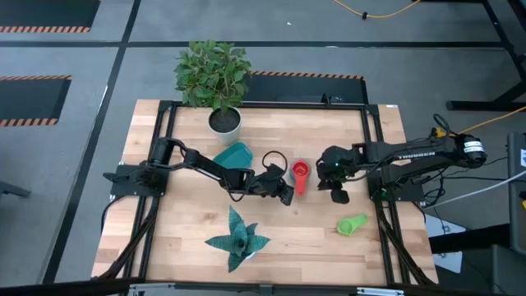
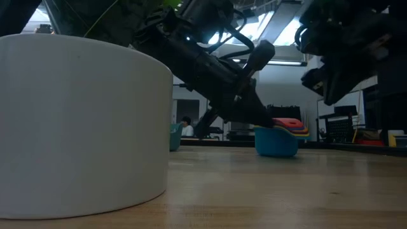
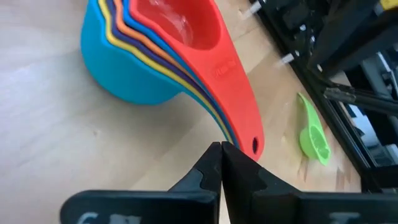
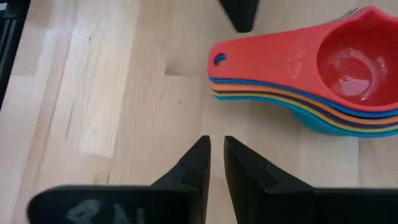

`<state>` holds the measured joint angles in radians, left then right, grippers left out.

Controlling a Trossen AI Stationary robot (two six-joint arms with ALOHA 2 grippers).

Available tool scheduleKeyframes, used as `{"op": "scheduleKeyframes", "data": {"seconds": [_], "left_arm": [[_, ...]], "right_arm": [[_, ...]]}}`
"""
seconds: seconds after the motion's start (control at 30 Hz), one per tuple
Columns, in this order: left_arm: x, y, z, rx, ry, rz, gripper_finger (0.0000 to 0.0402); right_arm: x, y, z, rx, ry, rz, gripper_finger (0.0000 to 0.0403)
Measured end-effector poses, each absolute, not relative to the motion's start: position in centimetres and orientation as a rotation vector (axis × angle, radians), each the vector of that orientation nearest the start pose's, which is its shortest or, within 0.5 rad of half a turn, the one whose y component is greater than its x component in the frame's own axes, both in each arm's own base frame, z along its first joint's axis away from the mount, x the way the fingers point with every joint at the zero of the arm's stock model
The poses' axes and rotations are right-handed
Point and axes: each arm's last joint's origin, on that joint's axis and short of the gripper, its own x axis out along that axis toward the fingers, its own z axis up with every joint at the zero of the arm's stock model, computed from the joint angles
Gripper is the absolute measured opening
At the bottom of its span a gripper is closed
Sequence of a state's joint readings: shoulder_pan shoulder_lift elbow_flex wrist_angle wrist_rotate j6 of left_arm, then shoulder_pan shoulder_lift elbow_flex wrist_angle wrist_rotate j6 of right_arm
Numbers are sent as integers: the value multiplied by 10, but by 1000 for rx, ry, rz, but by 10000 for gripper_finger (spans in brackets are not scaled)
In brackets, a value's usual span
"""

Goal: Nest measuring cups in basket
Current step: Stack the green measuring cup on the top of the red measuring cup

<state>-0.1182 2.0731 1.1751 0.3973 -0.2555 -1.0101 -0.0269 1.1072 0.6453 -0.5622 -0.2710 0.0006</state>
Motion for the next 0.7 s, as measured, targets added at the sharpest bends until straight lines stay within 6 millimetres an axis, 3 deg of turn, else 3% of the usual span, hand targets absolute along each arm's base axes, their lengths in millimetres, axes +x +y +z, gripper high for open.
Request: {"op": "scheduleKeyframes", "data": {"seconds": [0.7], "left_arm": [[428, -49, 135, -857, 372, 377, 3]], "right_arm": [[195, 2, 200, 144, 1055, 223, 52]]}}
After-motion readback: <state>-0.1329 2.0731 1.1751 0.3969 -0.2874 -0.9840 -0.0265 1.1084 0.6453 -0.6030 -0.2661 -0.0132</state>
